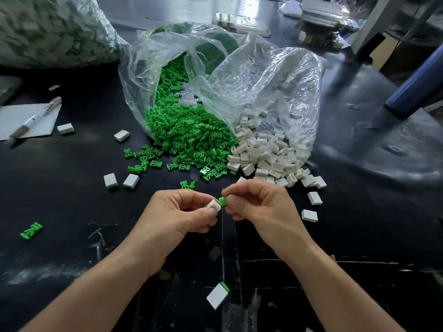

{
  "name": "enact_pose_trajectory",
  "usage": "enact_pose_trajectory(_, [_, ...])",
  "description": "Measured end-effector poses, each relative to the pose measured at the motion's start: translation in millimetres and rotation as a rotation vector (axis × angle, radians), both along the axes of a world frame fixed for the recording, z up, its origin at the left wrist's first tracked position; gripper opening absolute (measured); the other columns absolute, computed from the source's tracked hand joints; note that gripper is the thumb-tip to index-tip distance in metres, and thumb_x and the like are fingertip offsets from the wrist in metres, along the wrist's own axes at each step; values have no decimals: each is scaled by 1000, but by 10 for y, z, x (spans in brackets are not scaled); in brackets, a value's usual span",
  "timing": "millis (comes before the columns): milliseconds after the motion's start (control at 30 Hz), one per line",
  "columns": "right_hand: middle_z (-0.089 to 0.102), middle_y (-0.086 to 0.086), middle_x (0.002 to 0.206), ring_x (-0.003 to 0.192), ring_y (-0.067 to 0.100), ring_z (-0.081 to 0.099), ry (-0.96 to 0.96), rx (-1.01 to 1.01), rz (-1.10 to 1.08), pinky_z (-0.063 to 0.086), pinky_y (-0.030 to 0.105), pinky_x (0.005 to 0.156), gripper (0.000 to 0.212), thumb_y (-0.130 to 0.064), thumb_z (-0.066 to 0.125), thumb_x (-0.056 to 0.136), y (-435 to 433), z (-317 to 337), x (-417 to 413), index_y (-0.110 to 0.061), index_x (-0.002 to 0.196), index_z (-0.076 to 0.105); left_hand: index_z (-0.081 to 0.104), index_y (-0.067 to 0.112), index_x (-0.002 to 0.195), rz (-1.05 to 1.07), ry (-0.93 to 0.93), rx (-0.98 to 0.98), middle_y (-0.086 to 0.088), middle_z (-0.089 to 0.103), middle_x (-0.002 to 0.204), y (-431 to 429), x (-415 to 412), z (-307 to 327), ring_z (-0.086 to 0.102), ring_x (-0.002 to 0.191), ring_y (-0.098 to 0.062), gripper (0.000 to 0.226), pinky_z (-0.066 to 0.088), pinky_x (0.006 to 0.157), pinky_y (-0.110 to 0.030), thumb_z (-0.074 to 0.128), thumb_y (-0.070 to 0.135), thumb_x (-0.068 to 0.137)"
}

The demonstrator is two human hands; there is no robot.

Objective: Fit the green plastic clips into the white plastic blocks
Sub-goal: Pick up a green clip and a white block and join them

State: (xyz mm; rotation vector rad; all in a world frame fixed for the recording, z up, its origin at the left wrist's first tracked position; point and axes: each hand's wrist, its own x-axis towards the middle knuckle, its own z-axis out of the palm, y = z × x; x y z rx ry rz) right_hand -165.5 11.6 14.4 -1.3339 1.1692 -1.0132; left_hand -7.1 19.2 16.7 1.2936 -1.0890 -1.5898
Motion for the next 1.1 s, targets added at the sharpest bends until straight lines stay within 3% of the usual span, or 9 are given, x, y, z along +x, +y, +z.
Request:
enact_pose_trajectory(167, [65, 3, 64, 57, 6, 60, 15, 13, 25, 51, 17, 56, 22, 2, 64, 81, 7, 8, 8, -19, 75, 68, 76, 13, 72, -4, -43, -22, -7, 71, 65, -1, -1, -6, 65, 57, -8, 18, 49, 51, -15, 72, 22, 56])
enact_pose_trajectory(367, [65, -4, 62, 59, 8, 61, 110, -13, 51, 50, 19, 59, 23, -2, 67, 80, 17, -39, 9, -24, 74, 69, 74, 11, 76, -27, -102, -43, -9, 70, 64, 2, 9, -1, 63, 54, -7, 12, 48, 49, -14, 73, 12, 65])
enact_pose_trajectory(500, [66, -4, 62, 59, 6, 62, 106, 12, 90, 49, 17, 58, 20, -5, 65, 83, 5, -33, -26, -25, 79, 68, 75, 11, 75, -31, -92, -56, -9, 69, 63, 3, 14, 11, 62, 53, -6, 18, 47, 48, -14, 73, 19, 58])
enact_pose_trajectory(633, [63, -5, 60, 55, 6, 59, 293, 4, 120, 49, 21, 54, 18, -14, 61, 87, 8, -45, -30, -26, 73, 63, 76, 17, 73, -51, -102, -69, -6, 69, 60, 10, 20, 15, 61, 53, -5, 20, 47, 48, -14, 72, 24, 55])
enact_pose_trajectory(767, [60, 2, 65, 62, 17, 56, 505, -120, 177, 49, 36, 64, 18, -21, 56, 89, 29, -35, -44, -25, 72, 56, 76, 18, 70, -66, -110, -67, -6, 68, 59, 12, 13, 11, 61, 52, -6, 15, 47, 49, -14, 71, 24, 57])
enact_pose_trajectory(933, [56, 3, 66, 64, 17, 52, 505, -171, 182, 46, 37, 64, 26, -17, 54, 90, 41, 11, -19, -30, 69, 48, 74, 7, 68, -149, -34, 3, -12, 70, 65, -7, 36, 51, 65, 52, -14, 16, 51, 47, -18, 68, 20, 61])
enact_pose_trajectory(1100, [51, -1, 64, 62, 13, 45, 601, -278, 263, 38, 29, 60, 20, -12, 54, 89, 59, 53, -28, -20, 71, 51, 73, 11, 70, -217, -188, -139, -10, 68, 62, 10, 72, 46, 65, 53, -16, 5, 49, 47, -19, 69, 13, 72])
